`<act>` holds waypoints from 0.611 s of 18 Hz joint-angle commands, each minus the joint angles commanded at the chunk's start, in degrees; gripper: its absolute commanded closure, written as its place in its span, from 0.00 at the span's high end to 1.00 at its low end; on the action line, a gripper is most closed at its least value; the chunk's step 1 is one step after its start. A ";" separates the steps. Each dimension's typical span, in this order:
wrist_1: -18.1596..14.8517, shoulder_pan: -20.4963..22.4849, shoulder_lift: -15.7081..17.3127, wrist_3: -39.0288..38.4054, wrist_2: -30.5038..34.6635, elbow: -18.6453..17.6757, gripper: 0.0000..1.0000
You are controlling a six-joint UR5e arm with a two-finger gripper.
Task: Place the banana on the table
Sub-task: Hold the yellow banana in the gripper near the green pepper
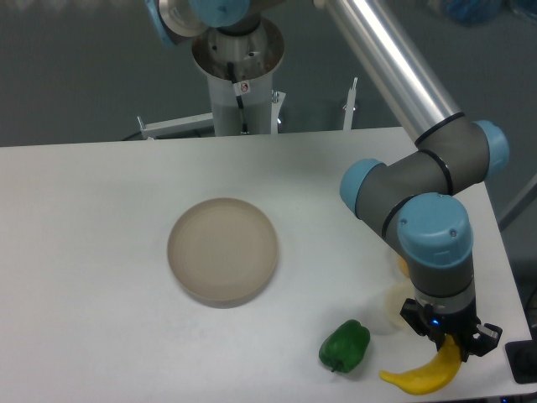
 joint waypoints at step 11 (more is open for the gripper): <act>-0.18 0.00 1.67 0.17 -0.61 -1.32 0.39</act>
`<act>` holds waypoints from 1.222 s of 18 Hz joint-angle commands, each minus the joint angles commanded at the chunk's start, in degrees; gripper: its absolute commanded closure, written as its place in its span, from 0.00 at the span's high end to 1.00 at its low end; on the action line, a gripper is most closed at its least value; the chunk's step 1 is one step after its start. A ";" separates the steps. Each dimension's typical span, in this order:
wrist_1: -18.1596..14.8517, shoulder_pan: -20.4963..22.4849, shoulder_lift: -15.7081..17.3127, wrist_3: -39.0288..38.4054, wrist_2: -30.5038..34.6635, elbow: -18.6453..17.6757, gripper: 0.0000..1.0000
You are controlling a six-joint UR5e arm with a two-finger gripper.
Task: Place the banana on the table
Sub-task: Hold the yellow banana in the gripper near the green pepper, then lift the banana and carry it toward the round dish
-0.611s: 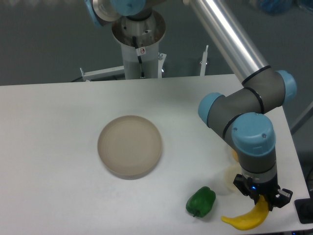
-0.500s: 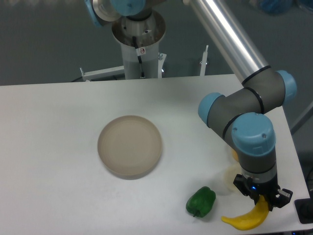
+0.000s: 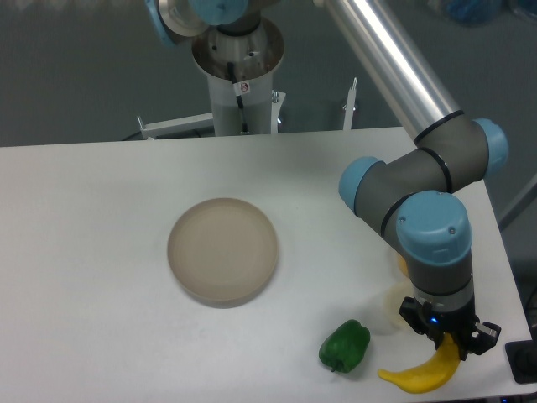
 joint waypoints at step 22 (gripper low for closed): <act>-4.13 6.14 24.87 16.15 -2.63 -35.49 0.38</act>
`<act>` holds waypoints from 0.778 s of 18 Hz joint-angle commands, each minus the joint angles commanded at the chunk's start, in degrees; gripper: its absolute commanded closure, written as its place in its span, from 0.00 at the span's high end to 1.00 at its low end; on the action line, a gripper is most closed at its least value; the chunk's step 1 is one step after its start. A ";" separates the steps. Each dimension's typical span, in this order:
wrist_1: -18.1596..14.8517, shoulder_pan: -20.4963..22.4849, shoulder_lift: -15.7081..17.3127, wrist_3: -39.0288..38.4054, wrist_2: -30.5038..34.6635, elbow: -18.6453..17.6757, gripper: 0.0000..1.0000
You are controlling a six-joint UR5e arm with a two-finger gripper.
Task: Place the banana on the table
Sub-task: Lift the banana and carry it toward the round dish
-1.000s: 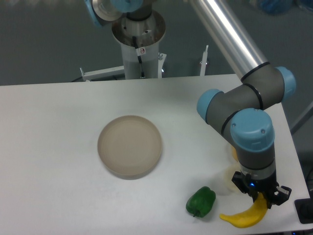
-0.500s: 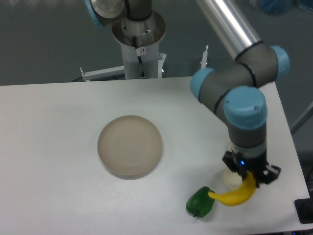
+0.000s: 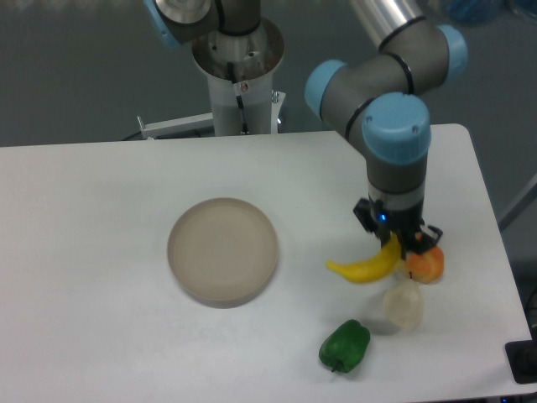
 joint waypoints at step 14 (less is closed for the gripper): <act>1.58 2.47 4.06 -6.03 -4.31 -13.99 0.37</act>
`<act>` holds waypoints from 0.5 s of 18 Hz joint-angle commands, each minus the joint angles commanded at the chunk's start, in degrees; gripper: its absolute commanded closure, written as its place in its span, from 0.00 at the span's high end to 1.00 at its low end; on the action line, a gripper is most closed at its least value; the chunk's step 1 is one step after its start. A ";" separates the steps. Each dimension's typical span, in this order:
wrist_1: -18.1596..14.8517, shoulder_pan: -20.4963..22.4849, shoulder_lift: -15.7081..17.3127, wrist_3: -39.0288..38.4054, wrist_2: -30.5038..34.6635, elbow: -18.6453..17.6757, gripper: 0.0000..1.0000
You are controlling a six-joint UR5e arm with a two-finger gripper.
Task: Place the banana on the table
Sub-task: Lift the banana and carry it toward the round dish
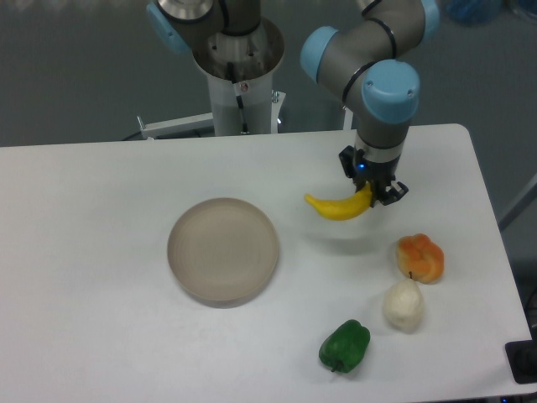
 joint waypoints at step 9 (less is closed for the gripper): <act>1.31 -0.44 -0.97 -3.18 0.17 -2.99 0.37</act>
